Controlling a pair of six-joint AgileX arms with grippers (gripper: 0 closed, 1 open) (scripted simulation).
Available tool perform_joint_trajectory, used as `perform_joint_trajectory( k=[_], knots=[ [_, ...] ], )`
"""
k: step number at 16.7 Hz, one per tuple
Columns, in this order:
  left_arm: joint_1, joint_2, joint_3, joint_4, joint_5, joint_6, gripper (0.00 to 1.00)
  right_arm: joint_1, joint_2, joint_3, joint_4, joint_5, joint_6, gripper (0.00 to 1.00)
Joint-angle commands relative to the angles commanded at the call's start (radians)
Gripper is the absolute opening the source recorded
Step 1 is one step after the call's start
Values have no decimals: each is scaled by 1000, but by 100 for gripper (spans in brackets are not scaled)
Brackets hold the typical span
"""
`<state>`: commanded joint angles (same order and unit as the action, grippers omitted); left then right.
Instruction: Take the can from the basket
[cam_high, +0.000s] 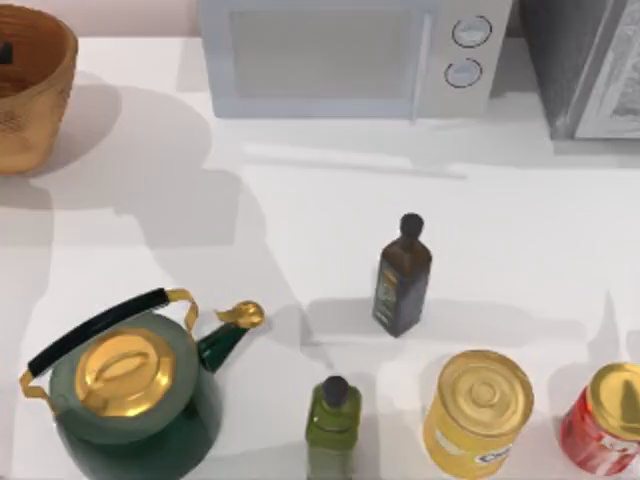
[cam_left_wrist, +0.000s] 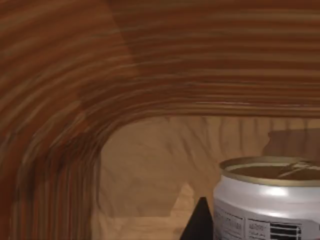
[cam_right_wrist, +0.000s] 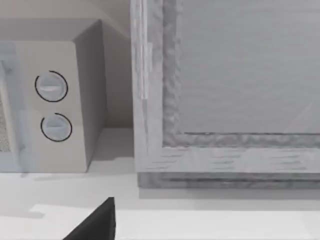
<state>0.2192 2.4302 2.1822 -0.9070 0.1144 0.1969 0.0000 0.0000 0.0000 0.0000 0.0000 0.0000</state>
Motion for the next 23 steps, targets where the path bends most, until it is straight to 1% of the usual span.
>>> perform_joint_trajectory(
  k=[3, 6, 9, 14, 19, 23],
  knots=[
    [-2, -207, -211, 128, -36, -18, 0, 0, 0, 0, 0, 0, 0, 100],
    [-15, -485, -503, 284, -72, -40, 0, 0, 0, 0, 0, 0, 0, 100],
    [-36, -810, -836, 446, -104, -67, 0, 0, 0, 0, 0, 0, 0, 100],
    [-86, -1421, -1375, 677, -135, -117, 0, 0, 0, 0, 0, 0, 0, 100],
    [-148, -1990, -1808, 826, -136, -161, 0, 0, 0, 0, 0, 0, 0, 100],
    [-193, -2292, -2060, 887, -125, -185, 0, 0, 0, 0, 0, 0, 0, 100]
  ],
)
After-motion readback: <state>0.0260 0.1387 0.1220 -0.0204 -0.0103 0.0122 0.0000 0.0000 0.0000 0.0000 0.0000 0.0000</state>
